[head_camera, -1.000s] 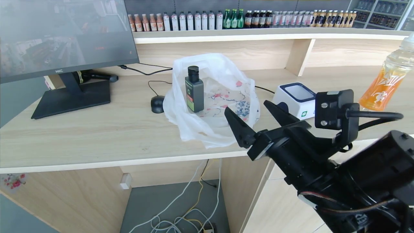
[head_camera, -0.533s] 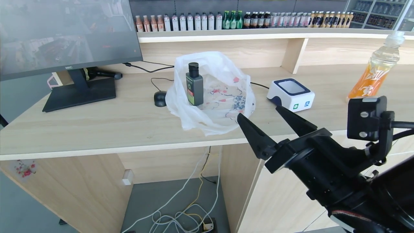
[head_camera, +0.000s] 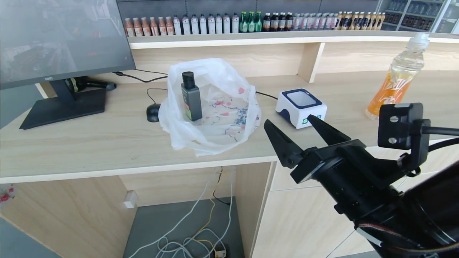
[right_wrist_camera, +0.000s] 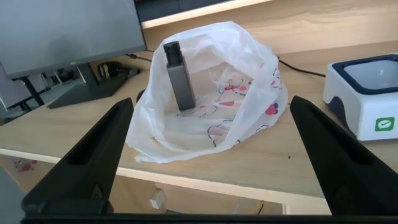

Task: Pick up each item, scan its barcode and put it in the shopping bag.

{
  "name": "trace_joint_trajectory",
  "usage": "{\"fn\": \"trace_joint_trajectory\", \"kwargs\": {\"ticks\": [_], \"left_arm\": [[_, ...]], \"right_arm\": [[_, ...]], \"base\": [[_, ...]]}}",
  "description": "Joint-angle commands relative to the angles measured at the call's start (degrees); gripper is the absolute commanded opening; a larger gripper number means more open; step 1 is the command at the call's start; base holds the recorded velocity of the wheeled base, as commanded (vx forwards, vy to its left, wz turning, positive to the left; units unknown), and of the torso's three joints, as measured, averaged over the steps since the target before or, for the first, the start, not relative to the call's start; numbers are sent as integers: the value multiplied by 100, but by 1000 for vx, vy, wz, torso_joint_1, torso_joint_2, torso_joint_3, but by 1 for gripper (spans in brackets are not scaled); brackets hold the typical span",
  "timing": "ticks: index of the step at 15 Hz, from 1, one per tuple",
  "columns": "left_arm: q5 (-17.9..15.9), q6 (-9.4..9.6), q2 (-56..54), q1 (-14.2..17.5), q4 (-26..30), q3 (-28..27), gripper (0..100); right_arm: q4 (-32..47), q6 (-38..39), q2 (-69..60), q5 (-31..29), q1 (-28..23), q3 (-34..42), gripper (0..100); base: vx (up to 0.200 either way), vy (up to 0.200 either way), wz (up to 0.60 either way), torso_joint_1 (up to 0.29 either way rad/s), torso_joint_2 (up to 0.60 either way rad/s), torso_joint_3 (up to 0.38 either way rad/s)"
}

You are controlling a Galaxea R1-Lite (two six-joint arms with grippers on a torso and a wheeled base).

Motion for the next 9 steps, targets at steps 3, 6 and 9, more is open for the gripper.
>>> {"fn": "trace_joint_trajectory", "kwargs": {"ticks": [3, 6, 9], "left_arm": [[-1, -4, -2, 0, -13, 0, 100], [-1, -4, -2, 0, -13, 0, 100], [-1, -13, -2, 0, -13, 0, 100]], "right_arm": [[-6, -83, 54, 6, 258, -169, 100], [-6, -92, -148, -20, 232, -54, 100], [-6, -13, -350, -12, 240, 280, 100]], "base": [[0, -200, 0, 4, 4, 1], [0, -200, 0, 4, 1, 2], [0, -200, 0, -1, 2, 2]]}}
